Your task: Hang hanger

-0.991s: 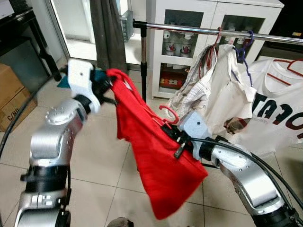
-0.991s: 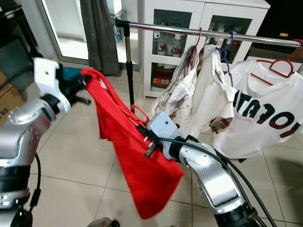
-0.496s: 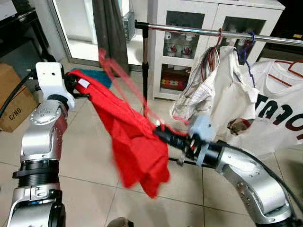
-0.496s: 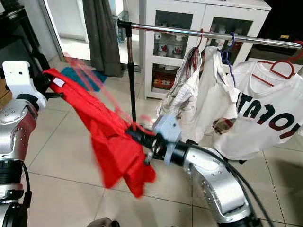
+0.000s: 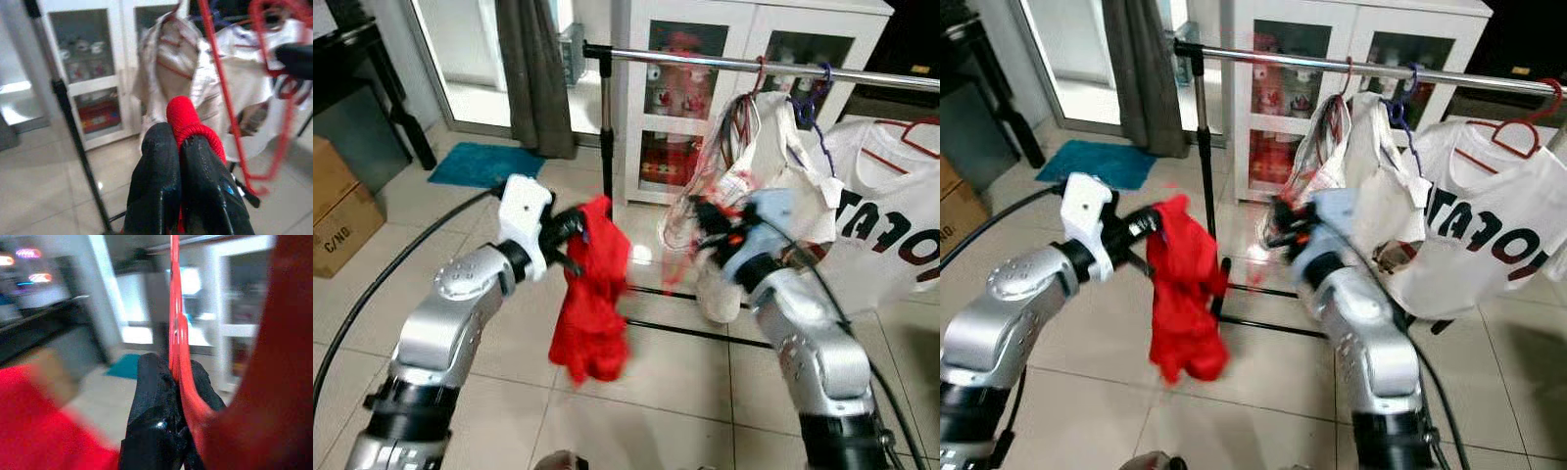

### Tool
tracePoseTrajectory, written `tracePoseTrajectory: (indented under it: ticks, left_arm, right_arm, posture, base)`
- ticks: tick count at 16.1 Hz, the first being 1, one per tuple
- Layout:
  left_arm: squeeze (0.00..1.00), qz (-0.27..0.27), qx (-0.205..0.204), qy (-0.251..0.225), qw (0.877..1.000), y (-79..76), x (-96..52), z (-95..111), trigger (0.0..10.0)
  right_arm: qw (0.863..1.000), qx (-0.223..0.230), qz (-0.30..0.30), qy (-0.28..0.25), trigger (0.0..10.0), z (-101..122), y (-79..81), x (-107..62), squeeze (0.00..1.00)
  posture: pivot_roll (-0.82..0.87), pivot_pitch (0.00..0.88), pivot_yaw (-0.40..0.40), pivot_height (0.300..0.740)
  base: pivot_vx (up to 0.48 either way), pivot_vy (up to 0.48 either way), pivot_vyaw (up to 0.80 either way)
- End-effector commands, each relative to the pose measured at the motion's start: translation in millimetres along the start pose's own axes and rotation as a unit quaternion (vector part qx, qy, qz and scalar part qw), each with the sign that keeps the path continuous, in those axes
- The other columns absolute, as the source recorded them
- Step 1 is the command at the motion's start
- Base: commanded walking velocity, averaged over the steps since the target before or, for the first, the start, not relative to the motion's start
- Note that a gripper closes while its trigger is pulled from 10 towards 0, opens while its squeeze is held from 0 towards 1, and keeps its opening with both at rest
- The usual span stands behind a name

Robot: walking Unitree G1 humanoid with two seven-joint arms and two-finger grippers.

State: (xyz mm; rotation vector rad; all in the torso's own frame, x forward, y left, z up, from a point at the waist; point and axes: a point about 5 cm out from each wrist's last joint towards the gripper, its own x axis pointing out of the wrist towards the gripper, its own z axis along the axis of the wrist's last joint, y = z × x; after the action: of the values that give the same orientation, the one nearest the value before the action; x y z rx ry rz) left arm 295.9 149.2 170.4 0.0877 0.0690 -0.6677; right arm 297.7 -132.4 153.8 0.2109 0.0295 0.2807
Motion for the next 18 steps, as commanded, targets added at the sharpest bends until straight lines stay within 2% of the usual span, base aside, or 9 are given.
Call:
tracePoseTrajectory:
  ticks: [1,2,3,4,5,7,11,16,18]
  left_arm:
    - [0.0,0.011,0.004,-0.022,1.0,3.7,-4.5,11.2,0.0]
    - [0.0,0.033,0.004,-0.021,0.999,8.3,-6.3,9.9,0.0]
    - [0.0,0.108,-0.008,-0.018,0.994,21.3,-11.3,3.8,0.0]
    - [0.0,0.135,-0.026,-0.025,0.99,24.3,-14.4,0.4,2.5]
    - [0.0,0.152,-0.028,-0.021,0.988,24.6,-16.4,-4.5,10.0]
    - [0.0,0.178,-0.047,-0.005,0.983,16.5,-16.4,-17.6,10.0]
    - [0.05,0.195,-0.041,-0.021,0.98,6.2,-10.7,-20.4,10.0]
    - [0.0,0.17,0.007,-0.022,0.985,-2.4,-9.2,-16.8,10.0]
    - [0.0,0.187,0.006,-0.004,0.982,-0.4,-6.2,-23.0,10.0]
  right_arm:
    - [0.999,-0.002,-0.044,0.0,0.0,0.3,-11.4,0.5,0.0]
    - [0.998,-0.011,-0.057,0.004,0.0,-1.2,-15.1,-0.6,0.0]
    - [0.997,-0.017,-0.064,0.044,10.0,-10.2,-18.9,-4.4,0.0]
    - [0.998,-0.02,-0.055,0.034,10.0,-9.7,-17.4,-8.3,0.0]
    - [0.996,-0.023,-0.074,0.04,10.0,-12.5,-19.7,-12.5,0.0]
    - [0.986,-0.03,-0.156,0.053,10.0,-20.4,-33.4,-26.0,0.0]
    - [0.984,0.022,-0.171,0.036,10.0,-16.6,-34.7,-31.4,0.0]
    - [0.967,-0.101,-0.229,0.039,10.0,-16.5,-39.6,-33.6,0.0]
    - [0.973,-0.067,-0.214,0.057,10.0,-21.4,-37.2,-34.8,0.0]
  posture:
    - [-0.01,0.0,0.019,0.74]
    - [-0.01,0.0,0.019,0.74]
    - [-0.01,0.0,0.015,0.74]
    - [-0.01,0.0,0.015,0.74]
    - [-0.01,0.0,0.009,0.74]
    - [-0.01,0.0,0.011,0.74]
    - [-0.02,0.0,0.016,0.74]
    - [-0.04,0.0,0.039,0.74]
    - [-0.05,0.0,0.044,0.74]
  base:
    - [0.0,0.0,0.0]
    - [0.0,0.0,0.0]
    - [0.0,0.0,0.0]
    - [0.0,0.0,0.0]
    - [0.0,0.0,0.0]
    - [0.0,0.0,-0.8]
    - [0.0,0.0,-0.8]
    - [0.0,0.0,-0.77]
    - [0.0,0.0,-0.79]
